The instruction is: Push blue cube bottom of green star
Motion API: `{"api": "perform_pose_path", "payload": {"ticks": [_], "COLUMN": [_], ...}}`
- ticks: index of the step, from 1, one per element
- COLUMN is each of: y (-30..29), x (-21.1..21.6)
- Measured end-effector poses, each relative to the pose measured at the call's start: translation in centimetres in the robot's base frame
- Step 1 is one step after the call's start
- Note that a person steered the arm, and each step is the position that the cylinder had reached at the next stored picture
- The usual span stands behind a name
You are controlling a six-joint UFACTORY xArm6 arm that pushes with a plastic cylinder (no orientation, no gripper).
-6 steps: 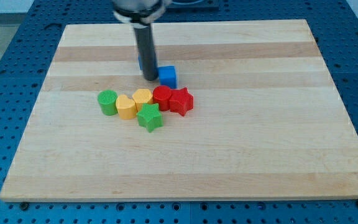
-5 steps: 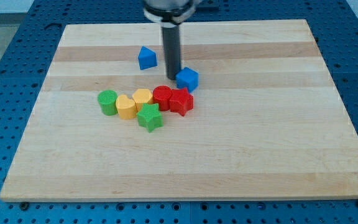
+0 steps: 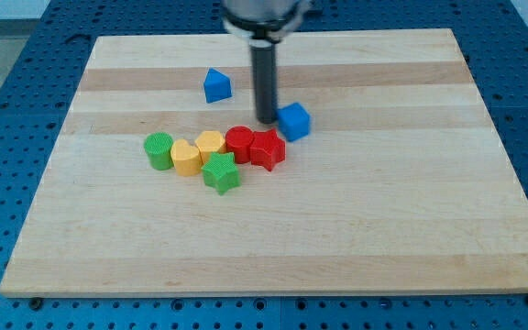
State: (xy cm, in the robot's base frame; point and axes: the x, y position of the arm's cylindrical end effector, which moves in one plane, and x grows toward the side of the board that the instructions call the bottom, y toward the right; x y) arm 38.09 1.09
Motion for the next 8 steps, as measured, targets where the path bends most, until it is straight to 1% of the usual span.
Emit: {"api": "perform_pose_path", "payload": {"ticks": [1,2,3,5,7,8], "y": [6.4,7.9,7.9,5.4,5.2,5.2], "x": [0.0,-0.2,-0.7,-0.2,3.5,4.1]}}
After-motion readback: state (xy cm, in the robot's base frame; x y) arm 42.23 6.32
